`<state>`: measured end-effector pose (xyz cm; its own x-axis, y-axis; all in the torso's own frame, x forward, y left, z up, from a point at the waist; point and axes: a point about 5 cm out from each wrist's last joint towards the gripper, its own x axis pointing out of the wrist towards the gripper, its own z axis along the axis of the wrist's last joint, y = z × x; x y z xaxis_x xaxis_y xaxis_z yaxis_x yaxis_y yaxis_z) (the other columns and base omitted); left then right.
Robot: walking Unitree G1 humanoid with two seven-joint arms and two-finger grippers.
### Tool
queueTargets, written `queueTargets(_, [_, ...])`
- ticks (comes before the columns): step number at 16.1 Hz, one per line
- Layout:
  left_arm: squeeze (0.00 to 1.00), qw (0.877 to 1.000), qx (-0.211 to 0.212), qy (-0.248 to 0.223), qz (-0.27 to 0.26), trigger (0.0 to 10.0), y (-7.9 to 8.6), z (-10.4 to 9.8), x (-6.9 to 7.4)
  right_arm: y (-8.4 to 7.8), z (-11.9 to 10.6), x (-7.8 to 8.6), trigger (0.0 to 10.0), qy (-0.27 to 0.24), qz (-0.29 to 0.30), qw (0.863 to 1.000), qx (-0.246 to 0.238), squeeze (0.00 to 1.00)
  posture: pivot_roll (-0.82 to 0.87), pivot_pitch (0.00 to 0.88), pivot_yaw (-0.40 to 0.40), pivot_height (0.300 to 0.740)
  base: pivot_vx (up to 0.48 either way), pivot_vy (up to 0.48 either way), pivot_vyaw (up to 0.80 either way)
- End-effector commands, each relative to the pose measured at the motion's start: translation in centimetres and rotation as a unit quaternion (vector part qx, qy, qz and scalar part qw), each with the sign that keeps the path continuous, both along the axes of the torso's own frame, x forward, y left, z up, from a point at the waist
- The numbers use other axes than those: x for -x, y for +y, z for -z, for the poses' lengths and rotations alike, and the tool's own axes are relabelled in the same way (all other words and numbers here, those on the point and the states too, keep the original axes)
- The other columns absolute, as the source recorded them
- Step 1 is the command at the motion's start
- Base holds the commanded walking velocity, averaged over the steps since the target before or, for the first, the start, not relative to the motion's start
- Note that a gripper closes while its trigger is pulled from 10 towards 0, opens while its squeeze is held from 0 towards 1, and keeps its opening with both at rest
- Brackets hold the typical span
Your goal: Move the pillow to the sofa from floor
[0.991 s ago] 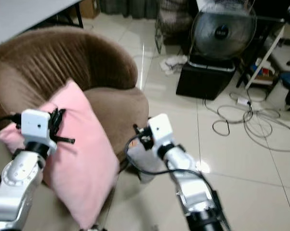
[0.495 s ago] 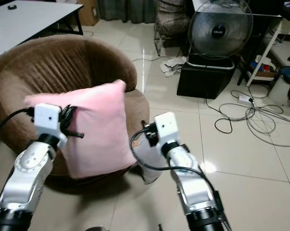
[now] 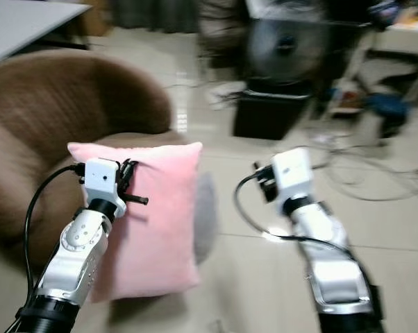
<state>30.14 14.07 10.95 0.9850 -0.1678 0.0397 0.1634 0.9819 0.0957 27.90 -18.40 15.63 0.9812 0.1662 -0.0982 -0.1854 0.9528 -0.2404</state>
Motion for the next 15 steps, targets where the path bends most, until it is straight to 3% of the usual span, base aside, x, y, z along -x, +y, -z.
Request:
queueTargets(1, [0.00, 0.999, -0.004, -0.049, -0.007, 0.0, -0.1, -1.9, -0.3, -0.1, -1.0, -0.3, 10.0, -0.002, -0.005, 1.000, 0.001, 0.00, -0.14, 0.000, -0.116, 0.740, 0.000, 0.000, 0.00])
queueTargets(2, [0.00, 0.998, -0.015, -0.055, -0.019, 0.0, 0.4, -2.2, 0.0, 0.2, -1.4, -1.0, 10.0, 0.000, -0.004, 1.000, -0.009, 0.00, -0.08, 0.000, -0.122, 0.740, 0.000, 0.000, 0.00])
queueTargets(3, [0.00, 0.998, -0.021, -0.052, -0.037, 0.0, 1.2, -2.4, 0.4, 1.5, -1.0, -1.7, 10.0, 0.004, -0.022, 0.999, -0.036, 0.00, -0.01, 0.000, -0.110, 0.740, 0.000, 0.000, 0.00])
queueTargets(4, [0.00, 0.997, -0.030, -0.049, -0.041, 3.1, 1.6, -2.7, 0.7, 2.7, -0.1, -2.1, 10.0, 0.006, -0.039, 0.998, -0.053, 0.00, -0.01, 0.000, -0.110, 0.740, 0.000, 0.000, 0.00])
queueTargets(5, [0.00, 0.997, -0.036, -0.050, -0.039, 3.1, 1.8, -2.8, 0.8, 3.2, 0.3, -2.1, 10.0, 0.007, -0.045, 0.997, -0.060, 0.00, 0.03, 0.000, -0.090, 0.740, 0.000, 0.000, 0.00])
queueTargets(6, [0.00, 0.997, -0.042, -0.048, -0.039, 9.1, 2.0, -3.0, 0.8, 3.7, 0.8, -2.1, 10.0, 0.012, -0.045, 0.997, -0.063, 0.00, 0.04, 0.000, -0.079, 0.740, 0.000, 0.000, 0.00])
queueTargets(7, [0.00, 0.997, -0.049, -0.055, -0.040, 10.0, 2.4, -3.9, 0.6, 4.7, 1.4, -1.9, 10.0, 0.020, -0.046, 0.996, -0.078, 0.00, 0.06, 0.000, -0.044, 0.740, 0.000, 0.000, 0.00])
queueTargets(8, [0.00, 0.995, -0.064, -0.074, -0.034, 10.0, 2.3, -5.0, 0.3, 5.3, 1.9, -1.8, 10.0, 0.026, -0.052, 0.994, -0.088, 0.00, 0.06, 0.000, -0.031, 0.740, 0.000, 0.000, 0.00])
queueTargets(10, [0.00, 0.991, -0.082, -0.094, -0.049, 10.0, 2.2, -6.4, -0.4, 5.0, 2.8, -2.2, 10.0, 0.025, -0.047, 0.996, -0.075, 0.00, 0.07, 0.000, 0.002, 0.740, 0.000, 0.000, 0.00])
queueTargets(12, [0.00, 0.993, -0.072, -0.087, -0.043, 10.0, 2.3, -6.4, -0.4, 4.8, 2.8, -2.2, 10.0, 0.022, -0.036, 0.996, -0.084, 0.00, 0.05, 0.000, 0.025, 0.740, 0.000, 0.000, 0.00])
queueTargets(15, [0.00, 0.994, -0.071, -0.080, -0.032, 10.0, 1.9, -6.1, -0.4, 5.2, 2.9, -1.9, 10.0, 0.018, -0.051, 0.995, -0.083, 0.00, 0.03, 0.000, 0.032, 0.740, 0.199, 0.000, 0.74])
